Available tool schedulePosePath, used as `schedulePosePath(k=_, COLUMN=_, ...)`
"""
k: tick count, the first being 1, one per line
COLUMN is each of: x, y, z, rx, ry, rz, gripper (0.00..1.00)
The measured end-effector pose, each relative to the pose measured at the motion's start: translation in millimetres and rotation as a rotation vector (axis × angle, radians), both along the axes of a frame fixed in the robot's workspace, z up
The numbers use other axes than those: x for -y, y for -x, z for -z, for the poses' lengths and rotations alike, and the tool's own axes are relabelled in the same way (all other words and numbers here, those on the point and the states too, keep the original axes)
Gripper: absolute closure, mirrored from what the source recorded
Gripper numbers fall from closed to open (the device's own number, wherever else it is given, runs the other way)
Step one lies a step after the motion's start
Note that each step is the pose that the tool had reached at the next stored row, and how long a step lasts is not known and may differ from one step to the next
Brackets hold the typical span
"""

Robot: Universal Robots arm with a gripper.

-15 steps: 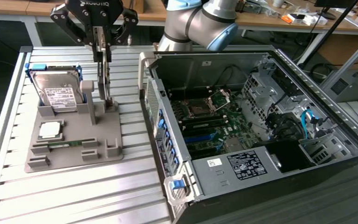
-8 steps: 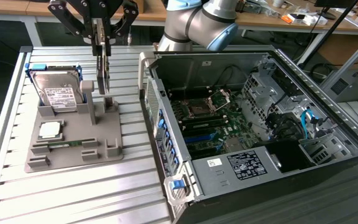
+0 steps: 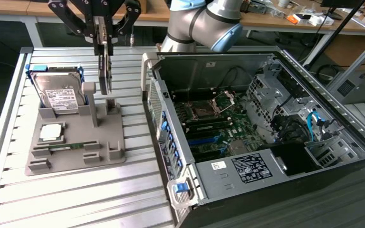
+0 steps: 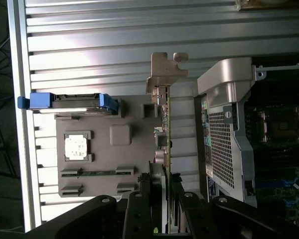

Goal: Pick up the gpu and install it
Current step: 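Pick up the gpu and move the gpu toward the slot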

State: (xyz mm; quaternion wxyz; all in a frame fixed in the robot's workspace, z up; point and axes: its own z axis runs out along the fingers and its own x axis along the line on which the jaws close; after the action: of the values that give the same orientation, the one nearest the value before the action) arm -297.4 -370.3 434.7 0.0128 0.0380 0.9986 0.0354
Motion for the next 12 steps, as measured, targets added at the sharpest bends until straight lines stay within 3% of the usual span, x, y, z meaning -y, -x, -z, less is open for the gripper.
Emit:
schedulePosePath(k=3, x=1.6, y=-3.4, z=0.1, rx=0.0001, ry=0.0, rz=0.0, gripper=0.73)
schedulePosePath(k=10, x=15.4, y=-12.0, z=0.3, rx=0.0, ry=0.0044, rz=0.0, gripper=0.73)
schedulePosePath(k=12, x=17.4, y=-14.2, z=0.3, rx=0.0002, ry=0.0114, rz=0.0, gripper=0.73)
